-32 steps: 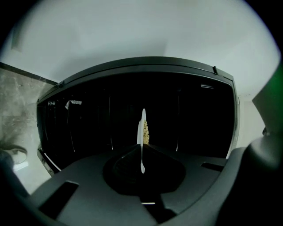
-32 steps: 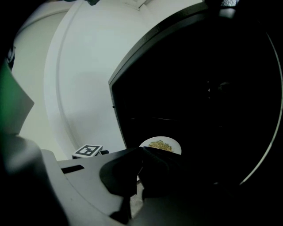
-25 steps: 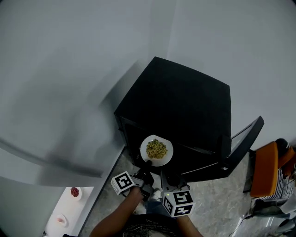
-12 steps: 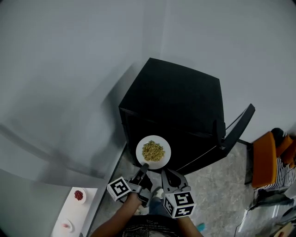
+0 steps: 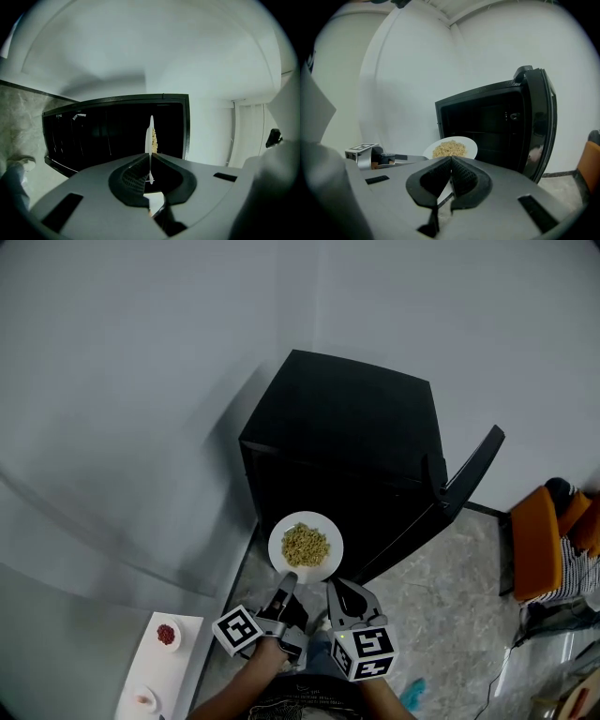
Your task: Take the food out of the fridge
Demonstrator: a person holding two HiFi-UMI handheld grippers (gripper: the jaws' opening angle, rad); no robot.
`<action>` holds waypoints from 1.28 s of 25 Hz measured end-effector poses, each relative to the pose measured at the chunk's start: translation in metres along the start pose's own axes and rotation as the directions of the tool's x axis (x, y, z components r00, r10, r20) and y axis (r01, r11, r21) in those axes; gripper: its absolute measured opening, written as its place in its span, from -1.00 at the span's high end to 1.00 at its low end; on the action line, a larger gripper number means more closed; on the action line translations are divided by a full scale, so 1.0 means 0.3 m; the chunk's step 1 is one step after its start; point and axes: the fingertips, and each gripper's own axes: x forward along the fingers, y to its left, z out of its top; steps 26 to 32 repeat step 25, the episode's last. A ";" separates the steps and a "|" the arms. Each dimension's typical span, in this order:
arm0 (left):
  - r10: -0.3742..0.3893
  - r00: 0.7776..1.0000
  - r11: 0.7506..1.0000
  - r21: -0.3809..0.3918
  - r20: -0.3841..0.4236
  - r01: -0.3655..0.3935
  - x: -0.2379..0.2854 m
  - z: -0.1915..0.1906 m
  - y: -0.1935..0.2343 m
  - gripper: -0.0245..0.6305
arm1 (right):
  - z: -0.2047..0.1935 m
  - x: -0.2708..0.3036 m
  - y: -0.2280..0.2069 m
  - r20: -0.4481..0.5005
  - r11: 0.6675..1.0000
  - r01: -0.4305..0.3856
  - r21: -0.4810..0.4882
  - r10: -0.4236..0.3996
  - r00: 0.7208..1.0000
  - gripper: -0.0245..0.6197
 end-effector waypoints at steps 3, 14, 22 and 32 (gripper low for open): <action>-0.008 1.000 1.000 0.011 0.003 0.008 -0.020 -0.005 -0.019 0.86 | -0.007 -0.021 0.012 0.009 1.000 0.009 -0.002 -0.009 1.000 0.86; -0.003 1.000 1.000 0.005 -0.009 0.003 -0.054 -0.058 -0.021 0.86 | -0.025 -0.084 0.010 0.015 0.999 0.041 -0.005 -0.041 0.999 0.86; -0.015 1.000 1.000 0.001 -0.010 0.015 -0.056 -0.076 -0.037 0.86 | -0.019 -0.106 0.012 0.026 0.999 0.041 -0.012 -0.040 0.999 0.86; -0.016 1.000 1.000 0.000 -0.012 0.016 -0.055 -0.082 -0.038 0.86 | -0.017 -0.111 0.011 0.031 0.999 0.041 -0.013 -0.041 0.999 0.86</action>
